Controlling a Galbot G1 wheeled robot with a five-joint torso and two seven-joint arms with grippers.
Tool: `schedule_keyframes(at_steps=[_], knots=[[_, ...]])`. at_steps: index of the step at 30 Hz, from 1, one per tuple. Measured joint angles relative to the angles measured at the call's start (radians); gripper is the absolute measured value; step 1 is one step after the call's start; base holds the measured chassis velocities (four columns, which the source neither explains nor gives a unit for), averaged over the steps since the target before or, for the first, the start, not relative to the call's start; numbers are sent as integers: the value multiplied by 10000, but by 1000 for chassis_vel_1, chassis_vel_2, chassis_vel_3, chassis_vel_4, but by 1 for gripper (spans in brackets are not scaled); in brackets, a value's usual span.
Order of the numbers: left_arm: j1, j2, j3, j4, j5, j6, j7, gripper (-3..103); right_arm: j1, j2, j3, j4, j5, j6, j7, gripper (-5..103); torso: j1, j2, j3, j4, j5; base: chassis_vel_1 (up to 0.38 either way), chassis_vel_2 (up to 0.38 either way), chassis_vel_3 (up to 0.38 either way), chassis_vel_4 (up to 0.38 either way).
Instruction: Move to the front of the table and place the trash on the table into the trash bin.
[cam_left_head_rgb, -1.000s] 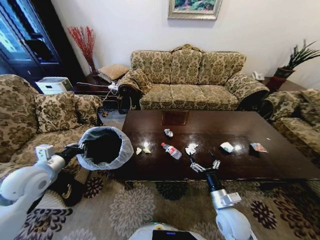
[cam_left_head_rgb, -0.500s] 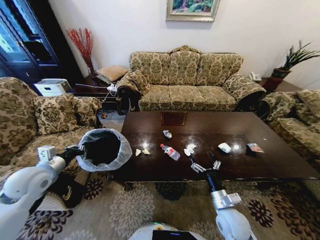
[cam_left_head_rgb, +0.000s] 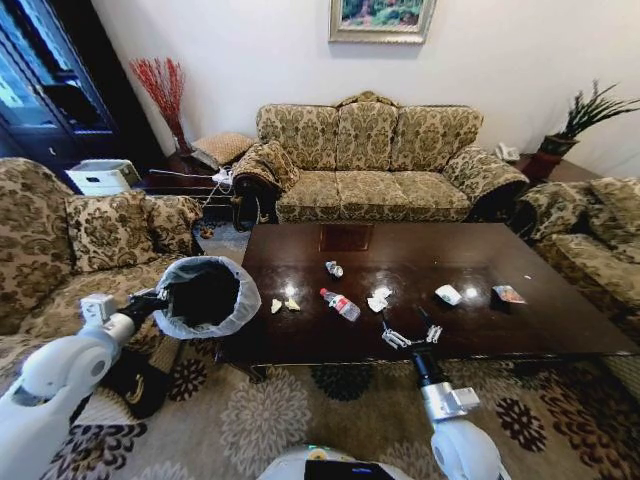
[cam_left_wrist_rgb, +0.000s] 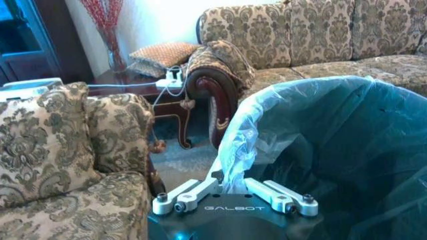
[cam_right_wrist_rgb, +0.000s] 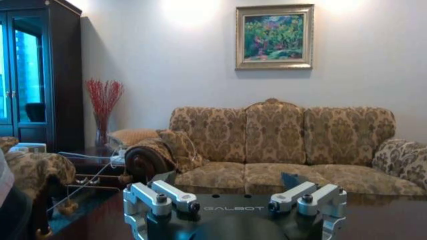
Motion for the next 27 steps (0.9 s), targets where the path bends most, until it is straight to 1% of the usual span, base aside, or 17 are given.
schedule_keyframes(at_steps=[3,7,9,10,15,17,18,19,21,22,23,24,25,26,27], knots=[[-31,0,74,2,18,-18,0,1,0,-7,-10,-23,-12,0,-3,100,-7,-12,-7,0,2,161,160,-160,-169],[-62,-14,170,1,40,-17,-4,1,80,-54,-24,-109,-11,0,-23,100,-12,-28,-14,0,-10,229,224,-232,-241],[-70,-19,183,-1,46,-18,-5,1,131,-56,-43,-141,-5,-5,-28,100,-14,-32,-16,0,-5,280,285,-255,-267],[-70,-34,188,-14,50,-18,-6,1,235,-62,-98,-197,34,-59,-30,100,-17,-37,-20,2,5,317,291,-302,-282],[-22,-91,174,-122,73,-18,-6,1,680,-132,-397,-454,347,-363,-24,100,-27,-45,-28,0,-5,308,304,-306,-291],[38,-133,128,-228,150,-18,-16,1,1032,-189,-645,-634,515,-809,10,100,-26,-52,-28,4,1,306,262,-286,-271],[97,-171,78,-350,190,-4,-29,1,1267,-238,-824,-716,700,-1337,72,100,-26,-56,-28,4,-2,215,235,-129,-149],[97,-171,78,-350,190,-4,-29,1,1267,-238,-824,-716,700,-1337,72,100,-26,-56,-28,4,-2,215,235,-129,-149],[170,-236,20,-570,205,55,-38,1,1577,-348,-1129,-784,1169,-2329,313,100,-29,-59,-32,4,-14,127,176,-86,-122],[206,-274,-12,-717,207,92,-42,1,1765,-437,-1263,-825,1514,-2996,433,100,-31,-61,-34,5,-13,52,92,-43,-50],[206,-274,-12,-717,207,92,-42,1,1765,-437,-1263,-825,1514,-2996,433,100,-31,-61,-34,5,-13,52,92,-43,-50],[236,-314,-38,-860,208,121,-42,1,1999,-528,-1336,-889,1856,-3642,582,100,-31,-63,-35,6,-6,0,0,0,0],[270,-345,-56,-941,208,137,-45,1,2242,-613,-1346,-978,2075,-4128,678,100,-32,-65,-35,5,0,0,0,0,0],[270,-345,-56,-941,208,137,-45,1,2242,-613,-1346,-978,2075,-4128,678,100,-32,-65,-35,5,0,0,0,0,0],[301,-363,-65,-993,207,150,-39,1,2485,-711,-1346,-1087,2237,-4476,741,100,-33,-69,-36,4,11,-26,-68,31,11]])
